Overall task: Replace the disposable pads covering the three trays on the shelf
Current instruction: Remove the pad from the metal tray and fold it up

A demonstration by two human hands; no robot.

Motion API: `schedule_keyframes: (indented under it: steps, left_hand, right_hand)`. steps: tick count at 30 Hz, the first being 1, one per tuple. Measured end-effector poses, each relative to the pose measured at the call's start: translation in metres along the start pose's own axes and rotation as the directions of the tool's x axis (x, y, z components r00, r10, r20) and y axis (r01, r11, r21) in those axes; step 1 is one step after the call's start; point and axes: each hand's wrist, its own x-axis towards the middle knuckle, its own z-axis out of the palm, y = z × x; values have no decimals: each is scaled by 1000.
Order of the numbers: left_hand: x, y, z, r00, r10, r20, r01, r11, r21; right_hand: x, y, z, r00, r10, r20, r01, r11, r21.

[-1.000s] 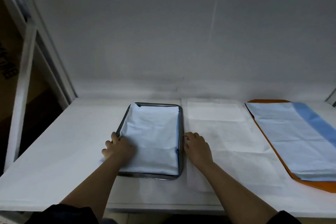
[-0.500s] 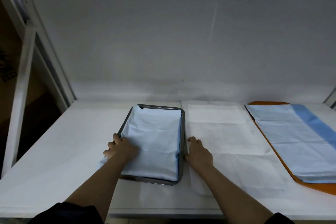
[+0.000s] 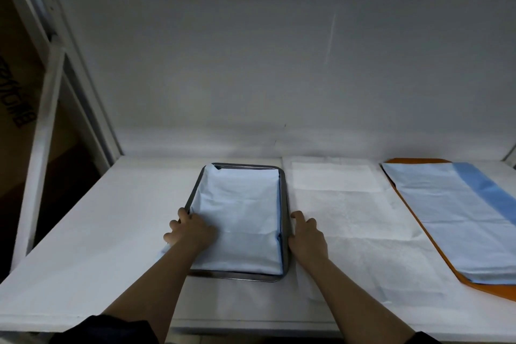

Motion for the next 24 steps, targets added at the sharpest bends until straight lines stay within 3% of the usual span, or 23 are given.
schedule_keyframes:
  steps: [14, 19, 22, 24]
  left_hand:
    - [-11, 8, 0, 996, 74, 46, -70, 994, -84]
    - [-19, 1, -6, 992, 111, 62, -106, 991, -87]
    - [-26, -3, -9, 991, 126, 43, -124, 991, -47]
    - [-28, -6, -10, 987, 161, 3, -161, 987, 29]
  right_hand:
    - [9, 14, -8, 999, 26, 35, -25, 999, -32]
    - [2, 20, -17, 998, 35, 54, -40, 995, 94]
    - [-9, 16, -24, 993, -74, -87, 76, 997, 12]
    - [-18, 8, -27, 949, -270, -163, 264, 963, -61]
